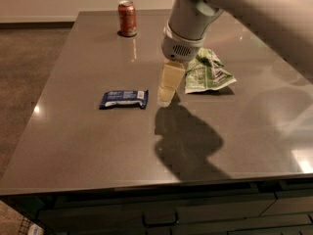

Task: Pick rxbar blueberry

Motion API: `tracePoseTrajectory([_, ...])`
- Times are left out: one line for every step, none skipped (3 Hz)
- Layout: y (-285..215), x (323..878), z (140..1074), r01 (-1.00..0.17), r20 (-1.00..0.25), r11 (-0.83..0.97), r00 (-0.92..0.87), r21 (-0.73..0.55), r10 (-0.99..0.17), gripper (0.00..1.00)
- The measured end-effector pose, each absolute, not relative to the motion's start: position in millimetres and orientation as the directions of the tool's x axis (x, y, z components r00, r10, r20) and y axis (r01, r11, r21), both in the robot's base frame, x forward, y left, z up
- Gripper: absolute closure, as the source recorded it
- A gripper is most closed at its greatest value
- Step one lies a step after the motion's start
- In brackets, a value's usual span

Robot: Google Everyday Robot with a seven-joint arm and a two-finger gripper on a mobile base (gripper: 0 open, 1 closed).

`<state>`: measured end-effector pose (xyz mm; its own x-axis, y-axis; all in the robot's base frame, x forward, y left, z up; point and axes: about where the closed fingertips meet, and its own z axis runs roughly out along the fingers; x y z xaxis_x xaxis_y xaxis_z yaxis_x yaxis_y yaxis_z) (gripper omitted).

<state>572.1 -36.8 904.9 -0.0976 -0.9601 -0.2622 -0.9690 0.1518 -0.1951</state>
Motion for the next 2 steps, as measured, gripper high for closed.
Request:
tracePoseTrajectory([-3.5, 581.5, 889.3, -0.977, -0.252, 0.108, -0.059, -0.183, -0.966, 0.00])
tracePoseTrajectory([24.2, 586.4, 867.4, -0.985, -0.215, 0.055, -0.020, -0.162, -0.977, 0.00])
